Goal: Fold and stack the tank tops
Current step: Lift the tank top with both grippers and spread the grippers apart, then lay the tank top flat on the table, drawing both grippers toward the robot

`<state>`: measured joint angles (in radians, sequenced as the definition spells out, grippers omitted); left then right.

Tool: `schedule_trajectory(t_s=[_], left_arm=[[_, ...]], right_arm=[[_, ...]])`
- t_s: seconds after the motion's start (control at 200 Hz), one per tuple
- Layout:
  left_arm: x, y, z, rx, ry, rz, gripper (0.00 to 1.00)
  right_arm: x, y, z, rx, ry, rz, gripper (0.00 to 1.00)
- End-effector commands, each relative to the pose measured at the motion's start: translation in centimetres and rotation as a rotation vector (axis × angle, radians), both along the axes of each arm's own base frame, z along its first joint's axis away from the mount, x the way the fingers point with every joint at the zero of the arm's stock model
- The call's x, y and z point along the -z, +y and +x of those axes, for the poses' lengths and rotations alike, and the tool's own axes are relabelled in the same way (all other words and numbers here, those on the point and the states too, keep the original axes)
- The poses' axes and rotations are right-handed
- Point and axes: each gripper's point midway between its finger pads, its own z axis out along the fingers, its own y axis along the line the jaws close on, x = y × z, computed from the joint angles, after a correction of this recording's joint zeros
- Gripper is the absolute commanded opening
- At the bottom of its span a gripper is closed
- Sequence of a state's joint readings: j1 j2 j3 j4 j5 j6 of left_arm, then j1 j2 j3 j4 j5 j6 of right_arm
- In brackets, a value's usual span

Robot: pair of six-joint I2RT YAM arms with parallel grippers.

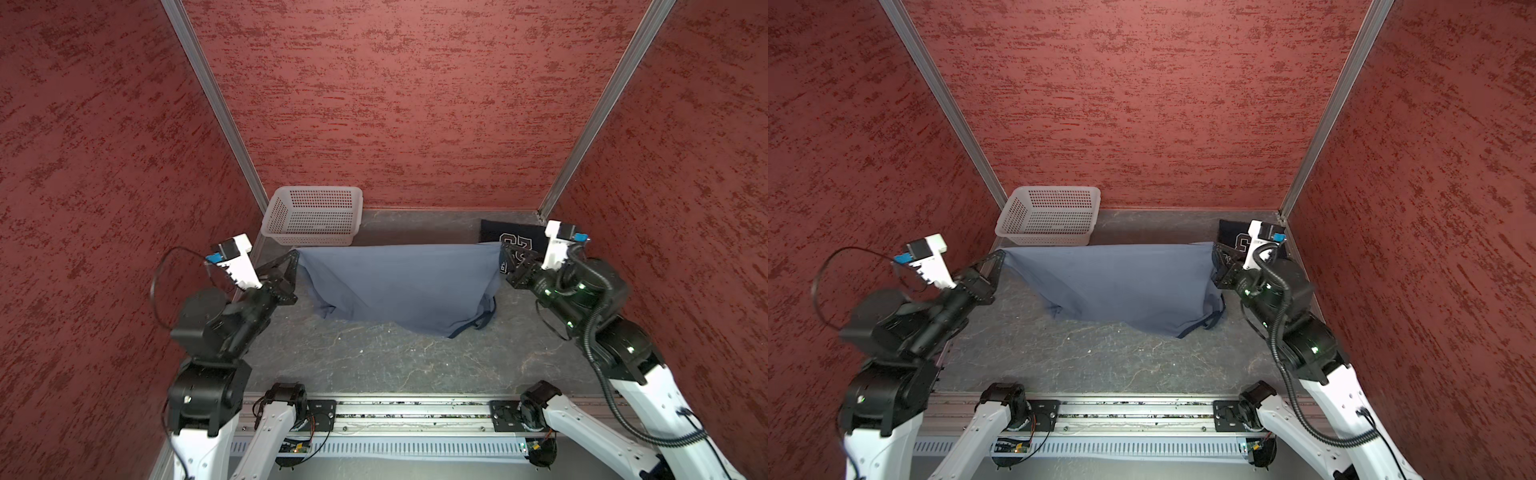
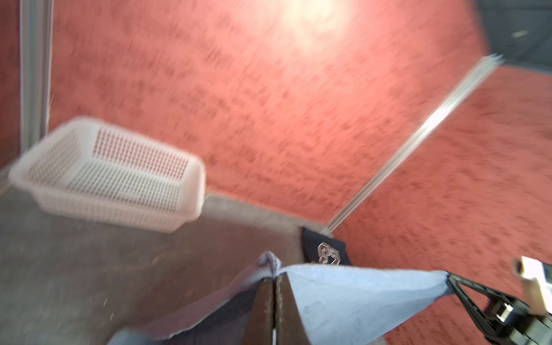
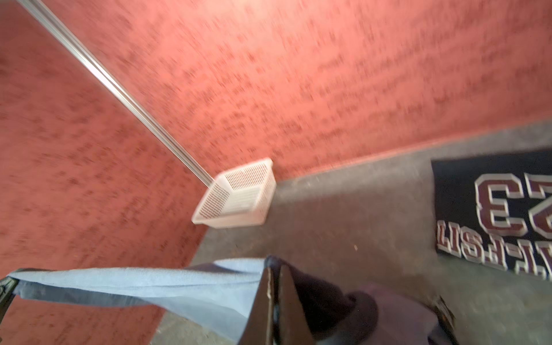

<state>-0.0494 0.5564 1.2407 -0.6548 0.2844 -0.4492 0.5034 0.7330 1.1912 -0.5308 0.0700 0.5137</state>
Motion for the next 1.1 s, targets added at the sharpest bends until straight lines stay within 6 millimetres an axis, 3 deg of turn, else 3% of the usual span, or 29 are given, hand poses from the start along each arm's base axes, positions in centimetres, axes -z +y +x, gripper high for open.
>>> schedule_trajectory(t_s=[0.0,0.115,0.195,0.271,0.366,0.486,0.581,0.771,0.837,0.882,0.972,1.017,1.092], left_arm=[[-3.3,-0.8,-3.5,0.058,-0.112,0.052,0.00],[-6.9,-1.1,-7.0,0.075,-0.236,0.069,0.00],[-8.2,-0.7,-7.9,0.051,-0.284,0.074,0.00],[-8.1,0.1,-6.4,-0.003,-0.266,0.067,0.00],[-5.9,1.0,-1.8,-0.060,-0.139,0.072,0.00],[0.3,2.5,6.2,-0.156,0.145,0.089,0.00],[6.4,3.2,11.4,-0.204,0.354,0.096,0.00],[17.5,2.6,19.2,-0.184,0.629,0.090,0.02],[21.3,3.3,20.9,-0.219,0.736,0.090,0.09],[23.7,3.8,21.9,-0.237,0.808,0.086,0.13],[27.0,4.9,23.2,-0.285,0.903,0.089,0.19],[28.0,6.0,23.3,-0.337,0.940,0.098,0.32],[28.4,7.5,23.0,-0.408,0.975,0.110,0.57]], right_arm=[[-4.5,-0.4,-3.1,-0.066,-0.113,-0.005,0.00],[-8.3,-0.5,-5.4,-0.120,-0.197,0.030,0.00],[-10.1,-1.0,-6.1,-0.118,-0.245,0.035,0.00],[-10.4,-1.6,-5.4,-0.065,-0.245,0.019,0.00],[-8.5,-2.2,-2.3,0.047,-0.170,-0.042,0.00],[-3.9,-0.3,2.4,0.078,-0.051,-0.131,0.00],[1.4,1.1,6.0,0.100,0.047,-0.197,0.00],[12.9,4.8,11.8,0.064,0.221,-0.285,0.00],[16.7,5.9,13.7,0.058,0.287,-0.319,0.00],[19.0,6.2,15.0,0.059,0.335,-0.341,0.11],[22.7,5.8,17.3,0.080,0.433,-0.376,0.23],[24.4,5.1,18.1,0.098,0.491,-0.397,0.37],[25.1,3.4,18.8,0.153,0.552,-0.425,0.58]])
